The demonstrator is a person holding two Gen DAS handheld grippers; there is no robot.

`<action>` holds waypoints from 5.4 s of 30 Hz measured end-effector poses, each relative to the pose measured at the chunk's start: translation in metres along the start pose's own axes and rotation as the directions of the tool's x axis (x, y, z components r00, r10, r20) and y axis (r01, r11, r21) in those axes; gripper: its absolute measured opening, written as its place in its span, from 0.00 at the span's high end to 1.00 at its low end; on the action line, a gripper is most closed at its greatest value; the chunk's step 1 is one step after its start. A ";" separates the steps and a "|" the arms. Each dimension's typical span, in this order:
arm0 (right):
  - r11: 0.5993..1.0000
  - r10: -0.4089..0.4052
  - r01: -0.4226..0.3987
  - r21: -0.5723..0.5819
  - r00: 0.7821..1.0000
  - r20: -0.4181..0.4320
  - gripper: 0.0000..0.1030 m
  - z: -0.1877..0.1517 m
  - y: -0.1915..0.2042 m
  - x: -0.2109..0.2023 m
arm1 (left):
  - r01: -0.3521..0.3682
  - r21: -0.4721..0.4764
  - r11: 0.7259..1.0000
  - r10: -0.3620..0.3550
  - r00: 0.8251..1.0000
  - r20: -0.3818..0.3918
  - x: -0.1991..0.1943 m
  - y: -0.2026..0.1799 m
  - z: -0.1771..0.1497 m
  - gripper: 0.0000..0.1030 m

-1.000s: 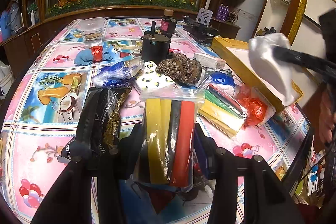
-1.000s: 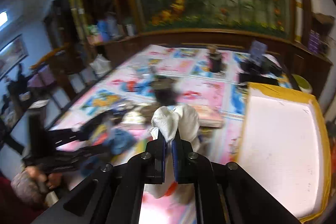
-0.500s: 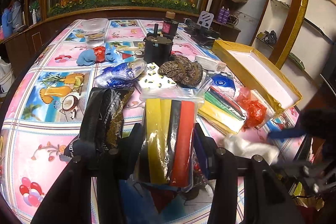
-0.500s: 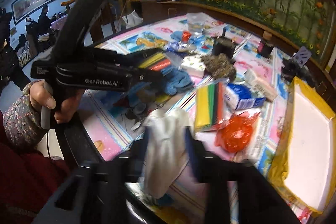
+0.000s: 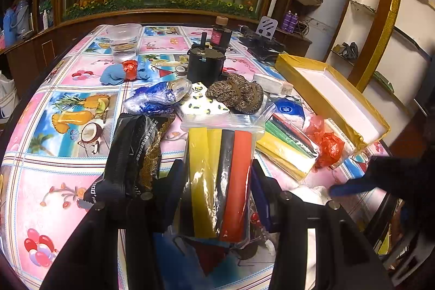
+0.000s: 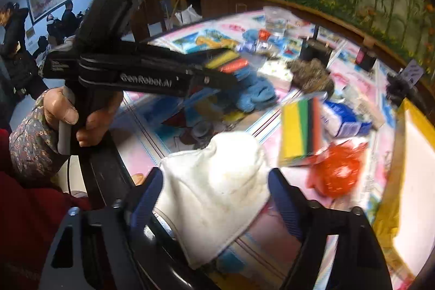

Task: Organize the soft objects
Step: 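Carry the white cloth into the white box with the right gripper and release, then lower the sponge pack into the white box and open the left gripper, then grasp the black snack bag with the left gripper while the right gripper grasps the blue knitted cloth, then drop the blue cloth into the box with the right gripper while the left gripper places the black bag there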

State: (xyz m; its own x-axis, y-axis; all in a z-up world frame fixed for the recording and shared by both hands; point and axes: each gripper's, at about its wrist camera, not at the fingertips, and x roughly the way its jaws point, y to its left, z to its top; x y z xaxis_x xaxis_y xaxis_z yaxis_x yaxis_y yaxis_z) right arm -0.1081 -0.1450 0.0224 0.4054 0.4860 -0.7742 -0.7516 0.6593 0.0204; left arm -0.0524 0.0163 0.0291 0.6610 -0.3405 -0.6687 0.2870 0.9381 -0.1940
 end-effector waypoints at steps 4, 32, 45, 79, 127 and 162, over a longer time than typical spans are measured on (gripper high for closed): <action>0.998 -0.062 0.063 0.009 0.997 -0.053 0.49 -0.003 0.002 0.023 | -0.001 0.003 1.000 0.001 1.000 0.001 0.000 0.000 0.000 0.55; 0.823 -0.377 0.021 0.568 0.769 0.517 0.88 0.031 -0.173 -0.154 | -0.048 -0.091 0.995 0.056 0.995 0.082 -0.035 0.023 0.020 0.55; 0.663 -0.429 -0.047 0.747 0.794 0.430 0.88 0.013 -0.310 -0.145 | 0.023 0.025 0.999 -0.024 1.000 0.018 0.008 -0.059 0.091 0.55; 0.345 -0.562 0.164 0.924 0.825 0.064 0.43 -0.056 -0.383 -0.118 | 0.136 -0.020 0.990 -0.137 0.972 -0.192 0.229 -0.229 0.172 0.24; 0.972 0.099 -0.169 0.161 0.924 0.370 0.34 0.066 -0.134 -0.028 | -0.272 -0.244 0.931 0.255 0.962 -0.100 0.036 0.077 0.028 0.54; 0.937 0.001 -0.135 0.321 0.923 0.384 0.61 0.092 -0.143 0.008 | -0.124 -0.169 0.978 0.137 0.988 0.071 0.032 0.018 0.054 0.54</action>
State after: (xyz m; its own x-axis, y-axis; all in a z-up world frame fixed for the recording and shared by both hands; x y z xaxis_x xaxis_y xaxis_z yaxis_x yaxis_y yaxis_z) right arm 0.0508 -0.1829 0.0719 0.5736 0.6697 -0.4717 -0.5918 0.7369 0.3265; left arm 0.0109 0.0189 0.0430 0.7420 -0.2120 -0.6360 0.0819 0.9702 -0.2279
